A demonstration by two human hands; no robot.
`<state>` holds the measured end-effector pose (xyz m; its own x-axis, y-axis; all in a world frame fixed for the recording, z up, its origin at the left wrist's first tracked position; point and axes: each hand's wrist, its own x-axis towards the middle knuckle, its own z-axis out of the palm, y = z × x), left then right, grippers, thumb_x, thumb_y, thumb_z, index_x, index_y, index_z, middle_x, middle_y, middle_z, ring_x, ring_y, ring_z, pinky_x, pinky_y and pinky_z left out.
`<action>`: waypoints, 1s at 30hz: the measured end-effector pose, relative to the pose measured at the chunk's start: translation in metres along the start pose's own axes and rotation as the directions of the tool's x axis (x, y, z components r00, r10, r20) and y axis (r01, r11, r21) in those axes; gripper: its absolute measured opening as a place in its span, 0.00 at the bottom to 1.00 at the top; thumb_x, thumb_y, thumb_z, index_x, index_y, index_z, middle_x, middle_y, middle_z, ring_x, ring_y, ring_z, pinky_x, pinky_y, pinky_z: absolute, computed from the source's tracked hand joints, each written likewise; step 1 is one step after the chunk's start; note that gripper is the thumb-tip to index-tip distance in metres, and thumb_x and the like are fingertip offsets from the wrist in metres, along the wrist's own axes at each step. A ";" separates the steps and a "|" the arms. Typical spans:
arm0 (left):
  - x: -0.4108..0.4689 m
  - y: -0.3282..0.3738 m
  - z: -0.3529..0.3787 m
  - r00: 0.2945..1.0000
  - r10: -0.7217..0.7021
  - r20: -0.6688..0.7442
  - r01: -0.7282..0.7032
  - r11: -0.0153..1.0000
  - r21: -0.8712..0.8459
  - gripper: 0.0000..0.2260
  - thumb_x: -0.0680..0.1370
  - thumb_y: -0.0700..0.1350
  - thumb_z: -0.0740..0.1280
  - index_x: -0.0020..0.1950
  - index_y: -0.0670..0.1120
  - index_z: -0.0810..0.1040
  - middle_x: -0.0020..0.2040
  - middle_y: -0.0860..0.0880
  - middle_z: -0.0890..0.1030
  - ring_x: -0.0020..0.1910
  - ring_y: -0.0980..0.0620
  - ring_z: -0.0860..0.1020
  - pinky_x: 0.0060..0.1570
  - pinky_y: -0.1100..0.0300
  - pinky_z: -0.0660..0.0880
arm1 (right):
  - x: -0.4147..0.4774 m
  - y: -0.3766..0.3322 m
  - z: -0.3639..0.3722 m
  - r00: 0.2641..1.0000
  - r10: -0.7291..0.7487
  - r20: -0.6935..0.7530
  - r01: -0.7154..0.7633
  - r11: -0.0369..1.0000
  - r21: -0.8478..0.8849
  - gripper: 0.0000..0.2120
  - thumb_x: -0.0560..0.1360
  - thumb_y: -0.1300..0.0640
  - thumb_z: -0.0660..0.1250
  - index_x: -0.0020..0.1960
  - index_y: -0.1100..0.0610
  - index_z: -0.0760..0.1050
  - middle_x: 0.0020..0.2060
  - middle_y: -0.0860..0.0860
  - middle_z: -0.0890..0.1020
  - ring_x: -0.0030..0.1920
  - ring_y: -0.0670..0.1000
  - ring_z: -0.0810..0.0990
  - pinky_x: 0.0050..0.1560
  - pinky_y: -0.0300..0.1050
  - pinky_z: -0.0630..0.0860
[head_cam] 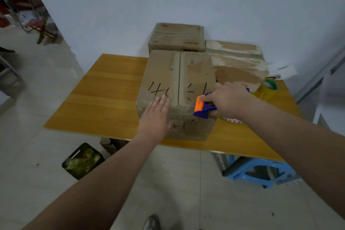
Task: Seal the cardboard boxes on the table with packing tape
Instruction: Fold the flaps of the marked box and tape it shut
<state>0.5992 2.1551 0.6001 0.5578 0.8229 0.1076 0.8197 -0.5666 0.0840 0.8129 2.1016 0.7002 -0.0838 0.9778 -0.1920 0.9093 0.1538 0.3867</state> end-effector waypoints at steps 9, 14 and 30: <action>0.010 0.031 0.012 0.988 0.155 0.018 -0.155 0.988 0.014 0.33 0.79 0.52 0.61 0.77 0.53 0.44 0.78 0.53 0.47 0.76 0.52 0.46 0.74 0.55 0.42 | -0.008 -0.005 -0.009 0.998 -0.055 -0.011 0.053 0.991 -0.124 0.33 0.73 0.34 0.62 0.74 0.42 0.58 0.59 0.56 0.71 0.56 0.59 0.74 0.48 0.51 0.70; 0.011 0.032 0.005 0.986 0.161 0.049 -0.162 0.987 0.009 0.34 0.79 0.51 0.61 0.77 0.54 0.43 0.78 0.54 0.47 0.76 0.53 0.46 0.74 0.56 0.42 | -0.032 0.031 -0.008 0.994 -0.114 -0.007 0.111 0.981 -0.156 0.33 0.73 0.35 0.64 0.74 0.39 0.54 0.60 0.55 0.69 0.55 0.58 0.74 0.46 0.49 0.67; 0.015 0.075 0.004 0.980 0.009 0.200 -0.056 0.972 0.227 0.38 0.75 0.68 0.55 0.73 0.62 0.31 0.77 0.39 0.43 0.74 0.33 0.44 0.70 0.36 0.45 | -0.038 0.049 0.025 0.997 -0.059 0.053 0.062 0.996 -0.058 0.23 0.77 0.44 0.62 0.71 0.41 0.62 0.59 0.54 0.71 0.55 0.57 0.73 0.45 0.49 0.65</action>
<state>0.6696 2.1251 0.6042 0.5801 0.8093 -0.0924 0.7956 -0.5873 -0.1487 0.8704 2.0687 0.7039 -0.1158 0.9581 -0.2619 0.8771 0.2224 0.4258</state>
